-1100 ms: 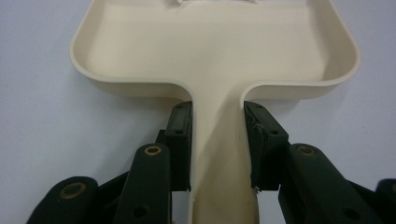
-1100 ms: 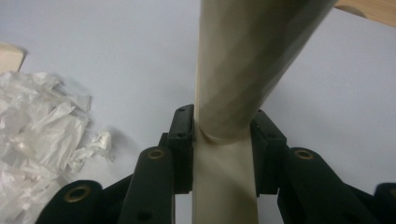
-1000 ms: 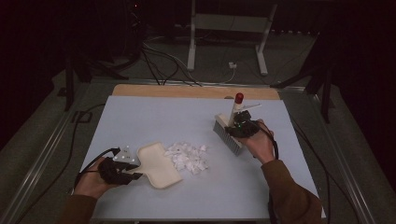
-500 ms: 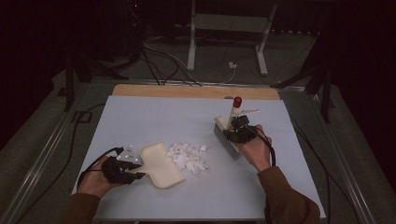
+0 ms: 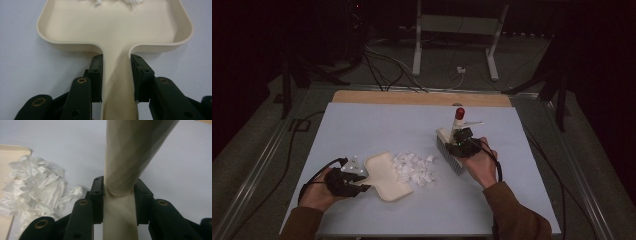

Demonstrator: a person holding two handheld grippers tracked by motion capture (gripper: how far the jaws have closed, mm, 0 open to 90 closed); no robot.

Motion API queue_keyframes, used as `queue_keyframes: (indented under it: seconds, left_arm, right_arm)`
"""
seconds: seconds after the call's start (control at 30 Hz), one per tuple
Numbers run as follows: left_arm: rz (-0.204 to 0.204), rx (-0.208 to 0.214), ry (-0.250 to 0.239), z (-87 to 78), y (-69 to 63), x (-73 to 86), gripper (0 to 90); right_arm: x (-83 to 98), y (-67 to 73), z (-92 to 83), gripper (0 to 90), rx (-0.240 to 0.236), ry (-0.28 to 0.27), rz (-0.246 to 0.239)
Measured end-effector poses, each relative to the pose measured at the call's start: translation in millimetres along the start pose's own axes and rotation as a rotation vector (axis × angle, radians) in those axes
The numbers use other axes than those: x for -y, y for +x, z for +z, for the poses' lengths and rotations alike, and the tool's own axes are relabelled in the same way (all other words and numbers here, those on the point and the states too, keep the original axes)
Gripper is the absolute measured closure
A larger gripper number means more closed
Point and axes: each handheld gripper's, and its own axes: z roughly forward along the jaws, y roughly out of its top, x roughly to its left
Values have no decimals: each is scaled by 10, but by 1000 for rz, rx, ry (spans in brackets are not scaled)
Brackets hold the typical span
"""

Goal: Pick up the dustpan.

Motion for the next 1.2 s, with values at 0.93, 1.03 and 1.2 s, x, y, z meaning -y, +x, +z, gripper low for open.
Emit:
queue_keyframes:
  seconds: [0.93, 1.03, 1.2]
  left_arm:
    - [2, 1, 2, 49, -6, -68, 667]
    - [-2, 2, -1, 55, -9, -72, 667]
    - [1, 3, -2, 54, -3, -78, 667]
  right_arm:
    - [-14, 221, 30, 673, -64, 3, 6]
    - [-16, 249, 34, 673, -70, 4, 3]
    - [-27, 276, 43, 673, -102, 9, 15]
